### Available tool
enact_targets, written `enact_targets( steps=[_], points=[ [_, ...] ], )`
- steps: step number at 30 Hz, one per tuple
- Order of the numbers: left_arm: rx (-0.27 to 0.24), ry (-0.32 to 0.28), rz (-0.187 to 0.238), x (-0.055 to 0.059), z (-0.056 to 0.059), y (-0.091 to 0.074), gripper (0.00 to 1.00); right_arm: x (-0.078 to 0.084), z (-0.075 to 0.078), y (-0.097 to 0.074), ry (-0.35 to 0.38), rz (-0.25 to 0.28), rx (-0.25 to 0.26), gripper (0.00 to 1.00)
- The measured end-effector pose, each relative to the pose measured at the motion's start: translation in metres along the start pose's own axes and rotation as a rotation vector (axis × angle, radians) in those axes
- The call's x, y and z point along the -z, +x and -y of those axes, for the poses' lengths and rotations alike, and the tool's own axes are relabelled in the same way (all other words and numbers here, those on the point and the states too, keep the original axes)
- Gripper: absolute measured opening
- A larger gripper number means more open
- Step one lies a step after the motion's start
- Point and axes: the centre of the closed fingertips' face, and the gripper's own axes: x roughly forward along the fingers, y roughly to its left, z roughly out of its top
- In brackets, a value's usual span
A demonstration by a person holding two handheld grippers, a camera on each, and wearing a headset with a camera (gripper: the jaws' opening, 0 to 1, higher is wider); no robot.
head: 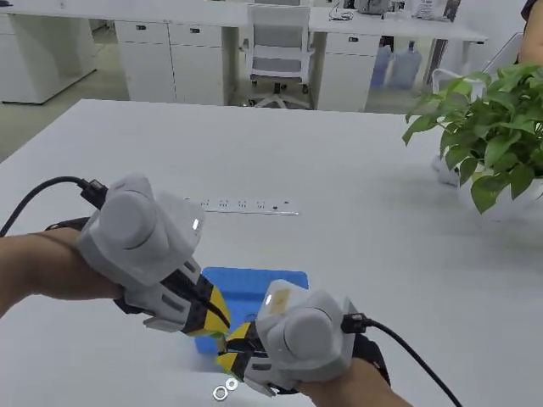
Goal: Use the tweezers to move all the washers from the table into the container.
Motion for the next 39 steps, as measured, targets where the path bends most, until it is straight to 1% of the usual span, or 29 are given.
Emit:
enact_targets(
  steps=[4,6,8,19,29,33,34,36,39],
  points=[
    [0.006,-0.01,0.002,0.004,0.006,0.003,0.05,0.005,-0.006,0.003,0.001,-0.006,-0.011,0.11],
    [0.012,-0.018,-0.003,0.01,0.009,0.005,0.05,0.008,-0.011,0.005,0.004,-0.008,-0.019,0.12],
    [0.015,-0.027,-0.005,0.013,0.011,0.006,0.05,0.01,-0.014,0.007,0.008,-0.009,-0.024,0.12],
    [0.023,-0.051,-0.011,0.022,0.02,0.011,0.05,0.016,-0.024,0.014,0.019,-0.018,-0.039,0.12],
    [0.03,-0.058,-0.012,0.025,0.02,0.015,0.05,0.021,-0.026,0.018,0.024,-0.025,-0.045,0.12],
    [0.034,-0.059,-0.013,0.027,0.018,0.018,0.05,0.023,-0.025,0.019,0.028,-0.026,-0.047,0.12],
    [0.032,-0.059,-0.008,0.026,0.017,0.018,0.05,0.023,-0.024,0.019,0.023,-0.024,-0.043,0.12],
    [0.029,-0.065,-0.001,0.025,0.016,0.018,0.05,0.023,-0.023,0.019,0.04,-0.018,-0.042,0.12],
    [0.028,-0.063,0.0,0.025,0.014,0.018,0.05,0.023,-0.022,0.019,0.043,-0.016,-0.039,0.12]
  ],
)
